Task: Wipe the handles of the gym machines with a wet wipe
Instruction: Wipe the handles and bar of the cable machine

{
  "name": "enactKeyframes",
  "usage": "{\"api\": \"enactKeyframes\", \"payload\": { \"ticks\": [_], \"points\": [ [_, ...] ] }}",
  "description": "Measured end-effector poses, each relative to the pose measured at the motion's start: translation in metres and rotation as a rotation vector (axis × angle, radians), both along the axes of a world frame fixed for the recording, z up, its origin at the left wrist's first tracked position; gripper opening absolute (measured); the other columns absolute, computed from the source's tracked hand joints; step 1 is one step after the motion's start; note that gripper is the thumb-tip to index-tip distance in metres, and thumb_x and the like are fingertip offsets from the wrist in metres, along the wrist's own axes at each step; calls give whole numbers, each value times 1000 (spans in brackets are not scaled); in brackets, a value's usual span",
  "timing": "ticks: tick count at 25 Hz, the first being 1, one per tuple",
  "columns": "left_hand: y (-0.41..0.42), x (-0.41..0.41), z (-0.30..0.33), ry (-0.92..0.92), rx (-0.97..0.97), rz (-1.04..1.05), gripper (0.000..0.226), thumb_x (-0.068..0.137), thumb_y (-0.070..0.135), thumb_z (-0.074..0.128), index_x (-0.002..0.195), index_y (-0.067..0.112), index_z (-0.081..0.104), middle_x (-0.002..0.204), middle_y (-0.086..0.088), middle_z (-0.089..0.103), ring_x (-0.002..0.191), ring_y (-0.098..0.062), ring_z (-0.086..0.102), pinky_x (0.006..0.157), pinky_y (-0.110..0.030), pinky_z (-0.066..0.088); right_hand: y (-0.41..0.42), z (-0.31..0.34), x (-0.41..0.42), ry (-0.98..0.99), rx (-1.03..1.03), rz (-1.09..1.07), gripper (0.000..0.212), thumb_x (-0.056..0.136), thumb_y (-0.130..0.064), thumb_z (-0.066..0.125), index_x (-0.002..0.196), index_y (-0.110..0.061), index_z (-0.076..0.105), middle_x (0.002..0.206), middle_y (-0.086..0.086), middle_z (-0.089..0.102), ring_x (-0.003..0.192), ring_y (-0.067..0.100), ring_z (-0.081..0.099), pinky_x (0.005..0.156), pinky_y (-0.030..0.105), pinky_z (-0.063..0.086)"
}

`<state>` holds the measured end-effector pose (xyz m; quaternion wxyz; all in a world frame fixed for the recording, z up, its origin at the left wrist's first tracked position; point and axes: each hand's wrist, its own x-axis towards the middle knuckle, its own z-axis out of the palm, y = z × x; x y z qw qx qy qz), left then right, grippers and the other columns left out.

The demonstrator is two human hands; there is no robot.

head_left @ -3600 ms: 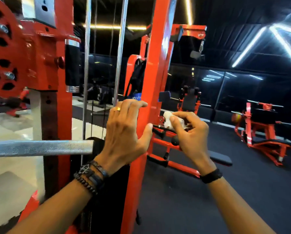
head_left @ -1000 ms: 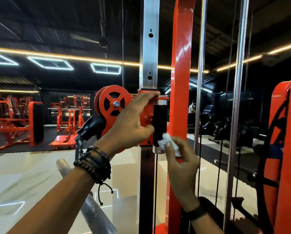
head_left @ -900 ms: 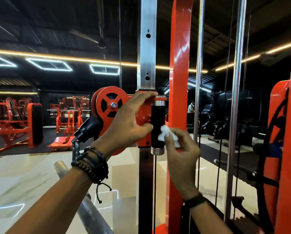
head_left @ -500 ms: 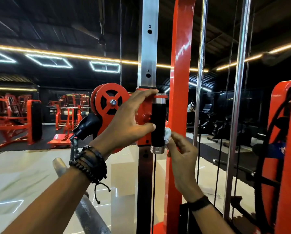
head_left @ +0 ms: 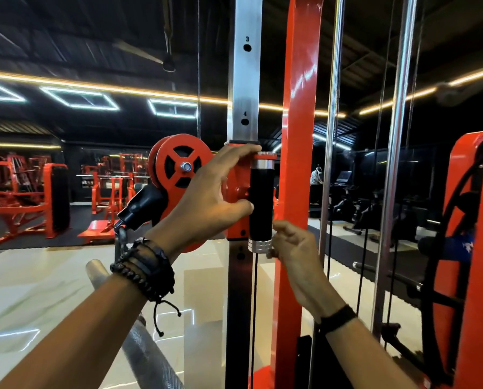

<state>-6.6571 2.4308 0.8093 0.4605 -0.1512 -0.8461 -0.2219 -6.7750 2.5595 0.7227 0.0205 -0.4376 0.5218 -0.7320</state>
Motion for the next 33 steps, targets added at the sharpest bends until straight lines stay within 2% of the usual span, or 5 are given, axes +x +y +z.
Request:
{"api": "enactKeyframes", "payload": {
  "ticks": [10,17,21,29,33],
  "points": [
    [1,1,2,-18,15,-22,72,75,22,65,144,21,44,131,8,52,125,-4,48,94,-4,38,3,25,-26,150,123,41,26,86,-21,70,103,-2,73,96,34,67,77,27,57,69,40,43],
    [-3,0,4,-10,32,-38,72,75,2,61,143,23,46,134,6,53,117,-8,55,89,-14,48,-3,73,-13,173,-153,-114,15,94,-8,62,105,-7,72,78,-3,74,65,6,65,58,21,51],
    [-5,0,4,0,43,13,79,78,-21,55,143,22,46,135,10,50,114,2,54,89,-17,52,-1,-9,-1,234,-124,-270,16,92,-3,64,101,-12,74,82,2,74,70,9,66,66,24,51],
    [-13,-8,4,51,-4,22,80,76,-24,48,144,18,48,136,3,55,129,-11,51,104,-29,48,-3,41,6,462,-350,-518,8,87,-19,74,91,-14,70,86,2,69,76,19,64,66,38,54],
    [-17,-10,5,53,1,46,82,73,-27,50,142,19,50,133,6,56,128,-7,51,105,-34,47,-2,-9,26,782,-223,-720,8,82,-8,78,86,-5,72,89,5,56,79,10,52,70,17,45]
  ]
}}
